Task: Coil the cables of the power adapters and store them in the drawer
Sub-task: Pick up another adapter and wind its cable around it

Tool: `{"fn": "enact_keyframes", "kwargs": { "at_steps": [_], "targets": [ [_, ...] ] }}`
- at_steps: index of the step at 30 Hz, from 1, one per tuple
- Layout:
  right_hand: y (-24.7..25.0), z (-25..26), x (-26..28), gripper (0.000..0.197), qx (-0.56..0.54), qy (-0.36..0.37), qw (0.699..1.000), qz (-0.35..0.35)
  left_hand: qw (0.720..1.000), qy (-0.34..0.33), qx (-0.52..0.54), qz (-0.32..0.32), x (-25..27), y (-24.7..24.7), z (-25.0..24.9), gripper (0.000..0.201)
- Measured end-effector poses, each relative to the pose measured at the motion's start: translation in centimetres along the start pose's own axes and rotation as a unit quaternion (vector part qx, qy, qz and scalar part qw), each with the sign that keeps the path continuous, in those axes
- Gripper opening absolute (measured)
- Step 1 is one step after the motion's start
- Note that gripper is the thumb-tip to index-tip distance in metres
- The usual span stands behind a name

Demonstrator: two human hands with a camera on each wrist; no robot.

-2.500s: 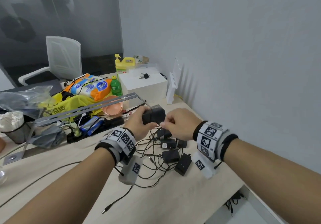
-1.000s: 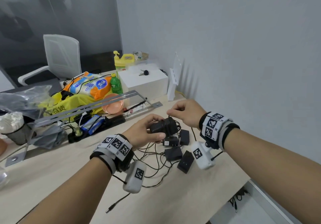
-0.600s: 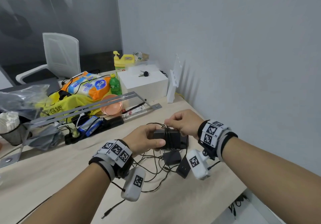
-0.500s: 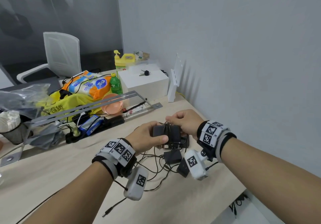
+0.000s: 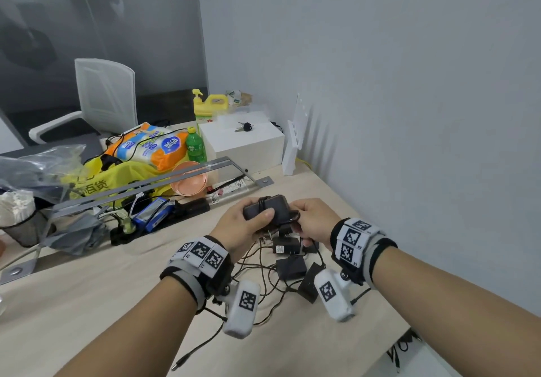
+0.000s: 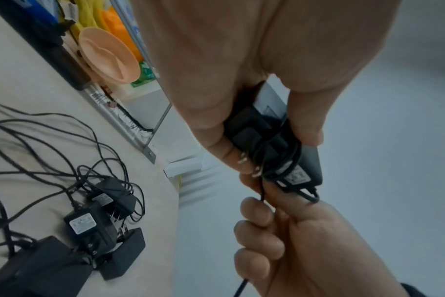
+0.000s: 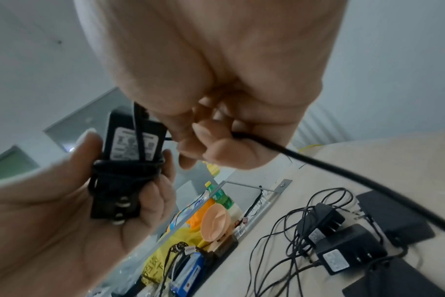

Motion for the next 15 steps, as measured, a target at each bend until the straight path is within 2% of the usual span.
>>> {"fn": "enact_keyframes", "kwargs": {
  "at_steps": [3,6,8,11,13,15],
  "targets": [
    [-0.9,-0.1,0.6,0.026,0.093,0.002,0.995,0.046,0.998,-0.009,0.059,-0.030,-0.3,0.4,0.0,0.030],
    [-1.7,0.8,1.2,0.038,0.228,0.068,0.969,0.064,0.997,-0.022,0.041,-0.056,-0.4,0.6,-0.3,0.024],
    [-1.8,1.6,1.3,0.044,0.294,0.094,0.949,0.061,0.993,-0.043,-0.076,-0.082,-0.7,1.1,-0.4,0.027],
    [-1.3,2.7,1.4,0.039,0.332,0.116,0.934,0.061,0.945,-0.097,-0.294,-0.100,-0.6,1.8,-1.1,0.036],
    [-0.6,3.9,1.6,0.037,0.332,0.130,0.933,0.048,0.920,-0.108,-0.371,-0.071,-0.5,2.1,-1.4,0.037],
    [0.2,5.0,1.5,0.035,0.322,0.155,0.933,0.037,0.906,-0.100,-0.411,-0.019,-0.4,2.1,-1.3,0.036]
  ]
}}
Point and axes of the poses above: each hand's wrist, its own x-axis away from the middle knuckle, its own y-axis out of the back of the hand, z = x × y, the point moved 3 cm from there along -x, towards the middle knuckle, and after that the axes turned 3 degrees about y, right-handed, at the moved point
